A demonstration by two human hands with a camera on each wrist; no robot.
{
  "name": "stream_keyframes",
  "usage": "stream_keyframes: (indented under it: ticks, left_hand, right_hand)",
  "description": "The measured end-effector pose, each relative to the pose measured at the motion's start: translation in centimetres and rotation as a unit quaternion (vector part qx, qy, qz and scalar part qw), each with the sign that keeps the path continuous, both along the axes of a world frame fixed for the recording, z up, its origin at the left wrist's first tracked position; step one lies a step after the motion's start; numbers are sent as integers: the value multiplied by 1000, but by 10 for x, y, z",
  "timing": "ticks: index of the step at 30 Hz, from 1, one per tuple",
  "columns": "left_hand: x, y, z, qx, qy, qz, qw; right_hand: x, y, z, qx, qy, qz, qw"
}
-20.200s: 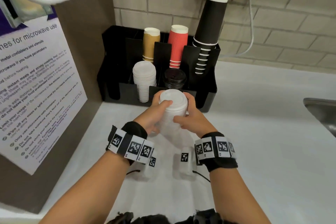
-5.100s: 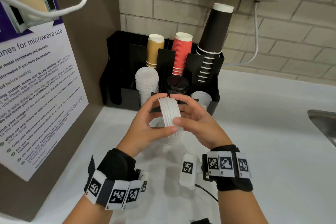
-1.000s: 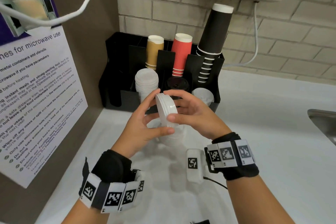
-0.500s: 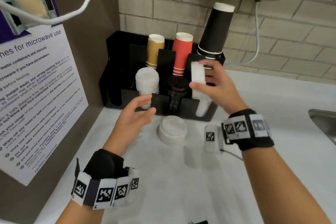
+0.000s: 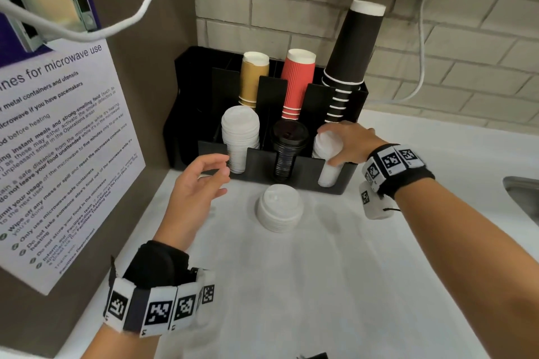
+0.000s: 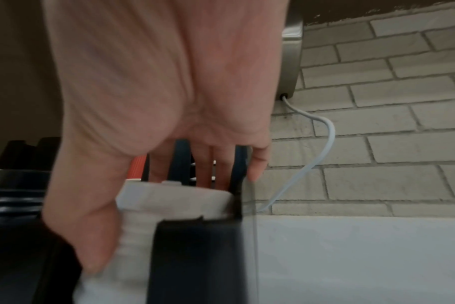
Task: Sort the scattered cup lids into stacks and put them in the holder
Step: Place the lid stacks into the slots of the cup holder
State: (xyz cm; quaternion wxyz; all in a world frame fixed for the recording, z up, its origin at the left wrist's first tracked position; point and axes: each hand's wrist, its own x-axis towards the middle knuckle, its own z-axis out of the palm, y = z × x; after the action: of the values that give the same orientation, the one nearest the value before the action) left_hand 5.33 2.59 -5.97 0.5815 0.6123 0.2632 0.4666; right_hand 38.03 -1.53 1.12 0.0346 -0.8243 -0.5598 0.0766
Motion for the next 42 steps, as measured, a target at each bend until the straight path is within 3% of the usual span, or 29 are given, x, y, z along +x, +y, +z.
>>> stream_keyframes:
  ticks: [5, 12, 16, 20, 22, 24, 25, 27, 30, 36, 42]
  left_hand:
    - [0, 1, 0, 7, 8, 10, 1000]
    - [2, 2, -1, 4, 7, 8, 1000]
    - [3, 3, 0, 6, 14, 8, 1000]
    - [5, 2, 2, 2, 9, 5, 1000]
    - [4, 1, 3, 3, 12, 6, 1000]
    - [3, 1, 3, 0, 14, 12, 1000]
    - [3, 1, 2, -5, 13, 15, 1000]
    - [3, 1, 3, -12, 11, 18, 1000]
    - [3, 0, 5, -17, 11, 17, 1000]
    - [1, -3, 6, -22, 19, 21, 999]
    - [1, -5, 7, -24, 23, 22, 999]
  right_hand:
    - [-3, 2, -6, -35, -22, 2, 999]
    - [-14, 0, -24, -42, -124, 14, 991]
    - [-22, -8, -36, -123, -197, 24, 972]
    - [-28, -13, -22, -130, -172, 25, 976]
    - [-38, -17, -15, 2, -141, 50, 989]
    - [-55, -19, -15, 145, -39, 113, 982]
    - [-66, -20, -16, 155, 27, 148, 976]
    - [-88, -22, -26, 70, 98, 198, 973]
    - [-105, -22, -48, -38, 85, 186, 978]
    - [-106, -15, -70, -97, 62, 149, 982]
    - [-106, -14, -73, -77, 81, 146, 983]
